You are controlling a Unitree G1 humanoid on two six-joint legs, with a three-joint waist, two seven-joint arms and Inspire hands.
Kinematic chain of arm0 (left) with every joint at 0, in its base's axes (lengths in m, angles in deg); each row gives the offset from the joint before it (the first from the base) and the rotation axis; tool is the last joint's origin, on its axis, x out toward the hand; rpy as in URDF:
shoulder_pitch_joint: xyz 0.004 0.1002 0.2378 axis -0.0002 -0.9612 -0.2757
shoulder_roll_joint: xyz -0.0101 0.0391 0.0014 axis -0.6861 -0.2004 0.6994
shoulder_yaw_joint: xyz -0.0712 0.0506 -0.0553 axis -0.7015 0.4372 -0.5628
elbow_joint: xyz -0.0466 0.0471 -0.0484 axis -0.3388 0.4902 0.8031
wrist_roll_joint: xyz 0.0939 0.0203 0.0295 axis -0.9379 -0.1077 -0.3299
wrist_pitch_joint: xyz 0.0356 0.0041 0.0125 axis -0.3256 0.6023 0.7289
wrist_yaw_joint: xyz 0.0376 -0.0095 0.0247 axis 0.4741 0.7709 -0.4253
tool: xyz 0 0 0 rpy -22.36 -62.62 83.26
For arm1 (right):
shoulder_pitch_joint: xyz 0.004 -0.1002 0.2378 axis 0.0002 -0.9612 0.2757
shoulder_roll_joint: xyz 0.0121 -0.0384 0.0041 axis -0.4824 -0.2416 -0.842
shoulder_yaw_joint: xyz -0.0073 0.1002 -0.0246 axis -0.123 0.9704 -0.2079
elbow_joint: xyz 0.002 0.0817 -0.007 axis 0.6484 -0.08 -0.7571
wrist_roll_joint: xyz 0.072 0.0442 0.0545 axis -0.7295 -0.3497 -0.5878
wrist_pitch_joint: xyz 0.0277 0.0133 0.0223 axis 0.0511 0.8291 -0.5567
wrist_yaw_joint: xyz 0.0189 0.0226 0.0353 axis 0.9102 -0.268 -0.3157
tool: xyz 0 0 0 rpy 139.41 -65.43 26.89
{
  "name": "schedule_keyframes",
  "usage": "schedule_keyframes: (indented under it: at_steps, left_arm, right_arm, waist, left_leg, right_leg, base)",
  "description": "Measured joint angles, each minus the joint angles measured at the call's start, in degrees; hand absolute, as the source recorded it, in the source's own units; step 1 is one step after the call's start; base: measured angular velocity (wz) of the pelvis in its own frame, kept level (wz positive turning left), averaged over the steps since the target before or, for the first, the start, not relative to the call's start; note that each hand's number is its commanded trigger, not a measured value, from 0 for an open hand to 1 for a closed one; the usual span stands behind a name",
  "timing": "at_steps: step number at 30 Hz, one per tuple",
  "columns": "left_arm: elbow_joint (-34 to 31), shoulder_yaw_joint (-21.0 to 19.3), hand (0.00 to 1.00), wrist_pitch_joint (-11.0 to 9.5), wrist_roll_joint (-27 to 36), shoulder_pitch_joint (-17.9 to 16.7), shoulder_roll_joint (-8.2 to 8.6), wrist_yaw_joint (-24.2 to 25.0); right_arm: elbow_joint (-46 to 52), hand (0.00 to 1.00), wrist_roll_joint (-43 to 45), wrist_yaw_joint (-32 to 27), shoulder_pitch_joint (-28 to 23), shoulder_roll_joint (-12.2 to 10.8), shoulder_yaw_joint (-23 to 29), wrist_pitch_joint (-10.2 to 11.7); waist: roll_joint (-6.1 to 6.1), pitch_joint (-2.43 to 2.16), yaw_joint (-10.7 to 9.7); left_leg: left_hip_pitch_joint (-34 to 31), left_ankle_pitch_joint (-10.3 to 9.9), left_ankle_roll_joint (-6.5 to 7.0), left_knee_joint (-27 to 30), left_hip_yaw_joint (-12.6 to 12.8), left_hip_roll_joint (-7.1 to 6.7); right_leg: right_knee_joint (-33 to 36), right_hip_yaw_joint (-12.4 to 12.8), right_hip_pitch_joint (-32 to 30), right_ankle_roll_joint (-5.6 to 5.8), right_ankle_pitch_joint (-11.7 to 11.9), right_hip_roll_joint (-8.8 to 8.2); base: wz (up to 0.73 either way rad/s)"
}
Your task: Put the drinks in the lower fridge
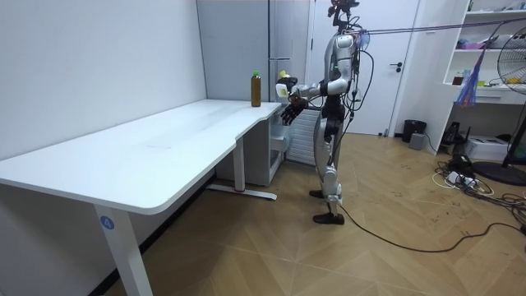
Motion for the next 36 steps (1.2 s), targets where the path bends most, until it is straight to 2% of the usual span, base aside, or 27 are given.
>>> schedule_keyframes:
  at_steps: [2,5,10,16,21,23,24,26,36]
  left_arm:
    - [0.01,0.73,1.0,0.23,-4.95,-0.47,-0.19,0.04]
    - [0.03,2.37,1.0,0.86,-8.58,-0.56,-0.44,0.46]
    - [0.01,2.41,1.0,0.77,-8.63,-0.53,-0.53,1.02]
    - [0.01,2.87,1.0,0.57,-9.44,-0.52,-0.83,0.81]
    - [-0.1,3.84,1.0,-0.21,-14.63,0.25,-1.11,0.9]
    - [-0.12,4.94,1.0,-0.64,-16.14,0.59,-1.4,0.95]
    - [-0.12,5.16,1.0,-0.64,-16.16,0.59,-1.57,0.94]
    - [-0.12,5.88,1.0,-0.64,-16.16,0.6,-2.06,0.94]
    - [-0.11,6.91,1.0,-0.66,-16.04,0.6,-2.25,-0.32]
  right_arm:
    - [2.1,0.0,-2.99,1.37,-0.45,0.01,0.0,0.0]
    - [3.51,0.0,-8.68,2.39,-0.73,0.26,-0.37,0.0]
    - [3.57,0.0,-13.94,2.81,-1.39,0.93,-1.21,-0.03]
    - [3.44,0.0,-14.58,2.64,-1.42,1.35,-1.93,-0.03]
    - [3.45,0.0,-15.96,0.51,-1.76,1.97,-3.43,-0.03]
    - [3.45,0.0,-16.69,0.46,-2.06,2.79,-4.0,-0.04]
    - [3.45,0.04,-16.89,0.46,-2.19,2.92,-4.11,-0.04]
    - [3.45,1.0,-18.11,0.33,-2.65,3.46,-4.72,-0.03]
    - [3.44,1.0,-18.51,-1.13,-2.62,3.7,-5.71,0.02]
  waist:
    - [0.26,0.02,-0.07]
    - [0.23,0.02,-0.11]
    - [0.17,-0.01,-0.08]
    - [0.25,0.01,-0.54]
    - [0.39,0.05,-0.5]
    - [0.63,-0.07,-0.51]
    - [0.69,-0.11,-0.53]
    - [1.02,-0.2,-0.75]
    - [1.13,-0.18,-1.05]
  left_leg:
    - [0.15,0.0,0.0,-0.03,-0.01,0.02]
    - [0.11,0.0,0.0,-0.02,-0.07,0.04]
    - [-0.14,0.0,0.0,0.02,-0.05,0.04]
    - [0.1,0.0,-0.01,0.01,0.04,0.11]
    - [0.03,-0.01,-0.01,-0.36,0.36,0.11]
    - [0.13,-0.01,-0.01,-0.71,0.35,0.11]
    - [0.15,-0.01,-0.01,-0.72,0.36,0.13]
    - [0.17,-0.01,-0.01,-0.74,0.38,0.16]
    - [0.27,-0.01,-0.01,-0.84,0.49,0.17]
  right_leg:
    - [0.04,-0.02,-0.01,0.0,0.0,0.02]
    - [0.06,-0.08,-0.01,0.0,0.0,0.03]
    - [0.03,-0.08,-0.04,0.0,0.0,0.04]
    - [-0.14,-0.05,0.05,-0.09,0.06,0.13]
    - [-0.15,-0.05,-0.1,-0.09,0.07,0.13]
    - [-0.29,-0.07,-0.05,-0.12,0.11,0.17]
    - [-0.3,-0.05,-0.05,-0.12,0.11,0.2]
    - [-0.32,-0.07,-0.06,-0.12,0.11,0.24]
    - [-0.28,-0.01,-0.15,-0.12,0.11,0.26]
  base:
    - [0.0]
    - [0.0]
    - [0.0]
    - [-0.01]
    - [-0.02]
    - [0.0]
    - [0.0]
    - [0.0]
    - [0.0]
